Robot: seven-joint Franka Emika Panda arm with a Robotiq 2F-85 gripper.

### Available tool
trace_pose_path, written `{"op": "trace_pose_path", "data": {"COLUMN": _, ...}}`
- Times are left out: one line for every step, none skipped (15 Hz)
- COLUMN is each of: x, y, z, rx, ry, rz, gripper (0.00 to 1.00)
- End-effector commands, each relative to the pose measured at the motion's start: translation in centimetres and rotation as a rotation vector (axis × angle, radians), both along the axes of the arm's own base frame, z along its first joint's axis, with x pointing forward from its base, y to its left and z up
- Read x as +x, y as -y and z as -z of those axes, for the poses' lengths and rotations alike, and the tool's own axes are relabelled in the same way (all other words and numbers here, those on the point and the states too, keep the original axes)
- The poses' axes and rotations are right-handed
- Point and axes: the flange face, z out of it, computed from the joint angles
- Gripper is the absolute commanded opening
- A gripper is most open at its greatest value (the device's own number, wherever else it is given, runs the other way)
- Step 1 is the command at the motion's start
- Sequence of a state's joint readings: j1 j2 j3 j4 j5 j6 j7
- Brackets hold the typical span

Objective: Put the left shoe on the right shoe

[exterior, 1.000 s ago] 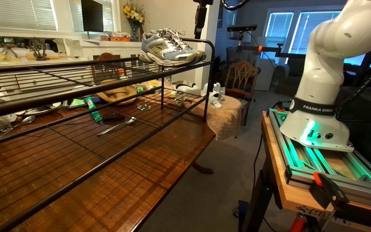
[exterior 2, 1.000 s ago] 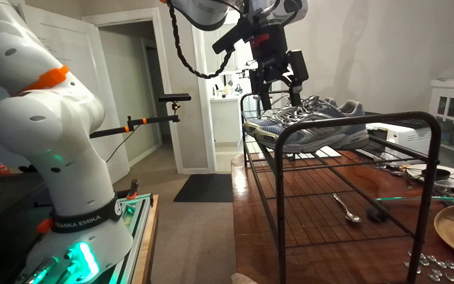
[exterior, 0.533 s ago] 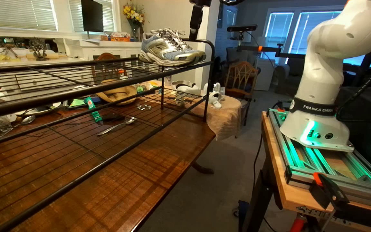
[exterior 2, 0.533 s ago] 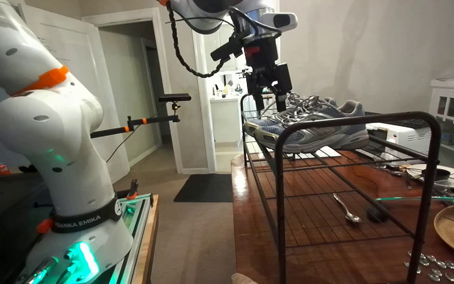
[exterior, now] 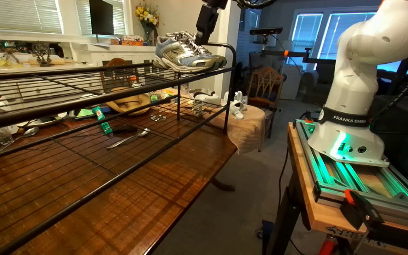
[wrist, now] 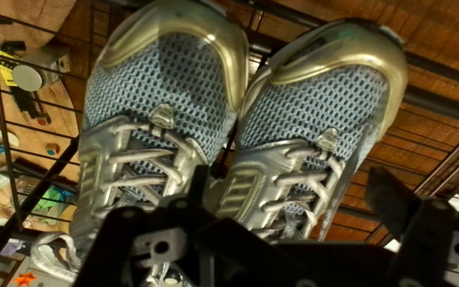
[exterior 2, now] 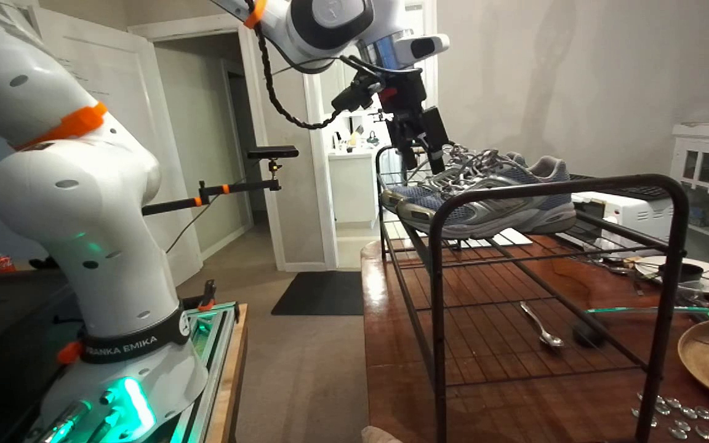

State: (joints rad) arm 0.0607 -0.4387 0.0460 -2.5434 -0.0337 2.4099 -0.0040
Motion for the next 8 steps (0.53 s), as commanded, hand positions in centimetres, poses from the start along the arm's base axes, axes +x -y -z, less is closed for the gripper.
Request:
{"op": "trace_pose_path", "data": {"x": -0.5, "y": -1.2, "z": 1.4, "rx": 0.020, "ry": 0.054, "rz": 0.033, "gripper": 1.00}}
{"op": "trace_pose_path", "data": {"x": -0.6, "y": -1.3, "z": 1.7, "rx": 0.023, "ry": 0.070, "rz": 0.038, "gripper": 1.00}}
{"op": "trace_pose_path", "data": {"x": -0.7, "y": -1.6, "z": 1.8, "rx": 0.026, "ry": 0.087, "rz": 0.039, "gripper": 1.00}}
{"op": "trace_pose_path", "data": {"x": -0.8, "y": -1.8, "z": 2.0, "rx": 0.023, "ry": 0.102, "rz": 0.041, "gripper": 1.00}}
{"op": "trace_pose_path", "data": {"x": -0.9, "y": -2.1, "z": 2.2, "rx": 0.012, "ry": 0.113, "rz": 0.039, "gripper": 1.00}}
{"op": "trace_pose_path", "data": {"x": -0.9, "y": -2.2, "z": 2.5, "rx": 0.006, "ry": 0.119, "rz": 0.034, "gripper": 1.00}}
{"op": "trace_pose_path", "data": {"x": -1.0, "y": -2.4, "z": 2.8, "rx": -0.006, "ry": 0.115, "rz": 0.031, "gripper": 1.00}}
{"op": "trace_pose_path", "data": {"x": -1.1, "y": -2.5, "z": 3.0, "rx": -0.012, "ry": 0.115, "rz": 0.030, "gripper": 1.00}}
